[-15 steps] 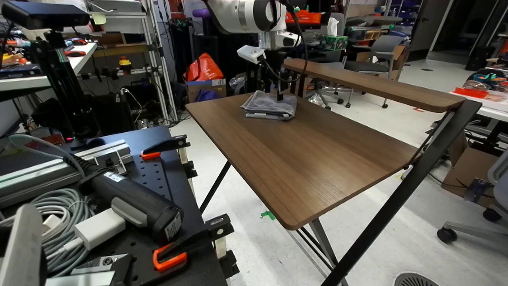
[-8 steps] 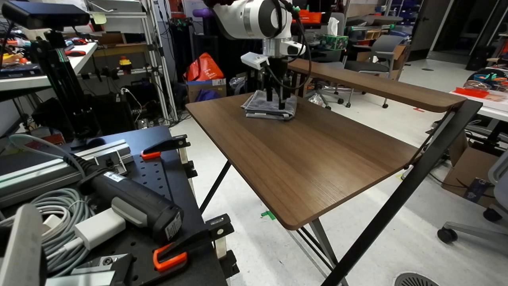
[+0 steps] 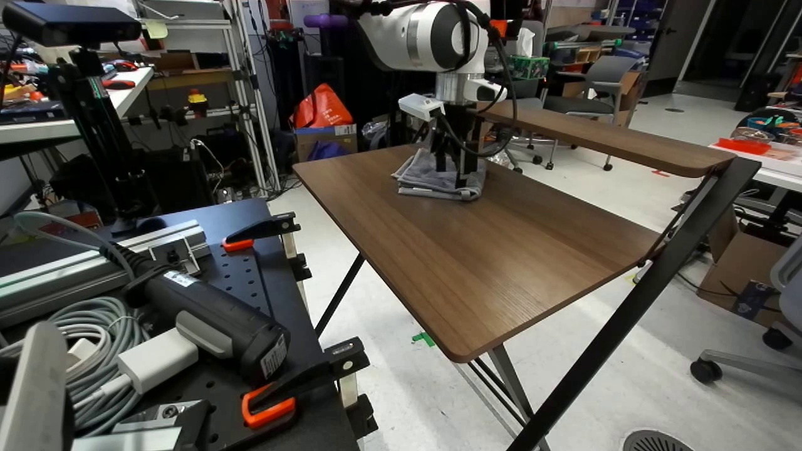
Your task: Move the towel to the right
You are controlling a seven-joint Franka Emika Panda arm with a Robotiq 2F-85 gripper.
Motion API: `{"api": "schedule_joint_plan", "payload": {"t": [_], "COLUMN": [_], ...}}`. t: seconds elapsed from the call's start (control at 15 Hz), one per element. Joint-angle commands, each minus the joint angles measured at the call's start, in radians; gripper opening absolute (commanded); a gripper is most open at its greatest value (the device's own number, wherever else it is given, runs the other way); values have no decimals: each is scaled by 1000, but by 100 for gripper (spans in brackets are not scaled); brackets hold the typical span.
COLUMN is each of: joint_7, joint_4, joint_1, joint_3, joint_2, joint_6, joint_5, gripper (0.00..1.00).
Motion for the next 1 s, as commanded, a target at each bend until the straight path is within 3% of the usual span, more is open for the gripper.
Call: {"api": "schedule_joint_plan", "payload": {"t": [0.0, 0.6, 0.93], "joint_7": [-22, 14, -18], "joint_4": [16, -135, -186], "joint_1": [-27, -175, -248], "joint_3": [-19, -138, -146], "joint_2": [23, -69, -127], "joint_6": [-31, -24, -36], "joint_5": [27, 25, 34], "gripper": [100, 100, 100]}}
